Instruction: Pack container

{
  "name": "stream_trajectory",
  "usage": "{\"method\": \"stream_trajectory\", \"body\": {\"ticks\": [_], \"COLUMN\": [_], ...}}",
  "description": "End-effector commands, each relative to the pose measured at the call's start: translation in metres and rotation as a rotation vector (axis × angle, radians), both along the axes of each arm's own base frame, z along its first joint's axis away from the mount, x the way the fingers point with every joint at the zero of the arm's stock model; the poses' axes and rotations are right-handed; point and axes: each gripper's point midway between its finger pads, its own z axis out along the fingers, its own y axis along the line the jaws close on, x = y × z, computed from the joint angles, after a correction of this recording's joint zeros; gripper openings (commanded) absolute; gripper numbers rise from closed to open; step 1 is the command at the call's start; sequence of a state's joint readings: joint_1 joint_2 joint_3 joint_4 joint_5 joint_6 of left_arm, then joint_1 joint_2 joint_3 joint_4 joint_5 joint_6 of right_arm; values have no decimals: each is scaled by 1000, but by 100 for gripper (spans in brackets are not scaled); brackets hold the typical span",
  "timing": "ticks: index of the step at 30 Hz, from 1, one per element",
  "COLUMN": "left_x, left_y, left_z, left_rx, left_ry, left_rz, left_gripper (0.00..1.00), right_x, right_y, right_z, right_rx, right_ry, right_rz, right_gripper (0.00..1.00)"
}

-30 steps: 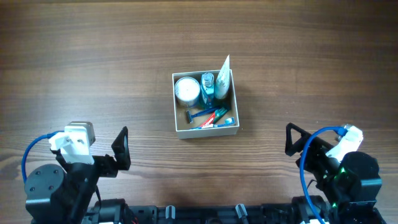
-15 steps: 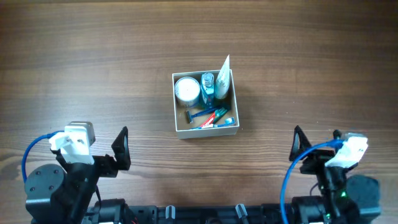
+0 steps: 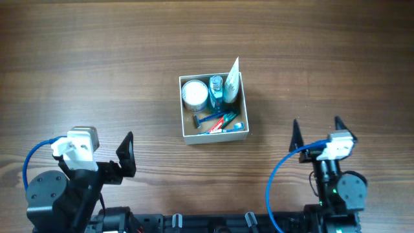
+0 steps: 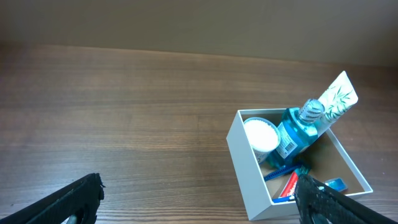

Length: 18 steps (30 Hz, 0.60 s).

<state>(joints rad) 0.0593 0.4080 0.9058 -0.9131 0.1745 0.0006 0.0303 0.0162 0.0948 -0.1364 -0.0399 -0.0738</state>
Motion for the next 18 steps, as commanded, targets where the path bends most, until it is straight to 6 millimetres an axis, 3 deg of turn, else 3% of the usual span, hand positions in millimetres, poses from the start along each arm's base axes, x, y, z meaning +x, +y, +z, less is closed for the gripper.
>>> {"method": "stream_trajectory", "body": {"ticks": [1, 18], "left_x": [-1, -1], "left_y": [-2, -2], "left_z": [-1, -1], "left_rx": [-19, -19], "left_ry": [-1, -1], "left_rz": [-7, -7], "left_gripper": [100, 100], "right_x": [0, 0], "right_y": [15, 12], "right_z": [-11, -10], "right_rx": [-25, -15], "right_ry": [2, 2], "right_rz": [98, 83], "right_gripper": [100, 100]}}
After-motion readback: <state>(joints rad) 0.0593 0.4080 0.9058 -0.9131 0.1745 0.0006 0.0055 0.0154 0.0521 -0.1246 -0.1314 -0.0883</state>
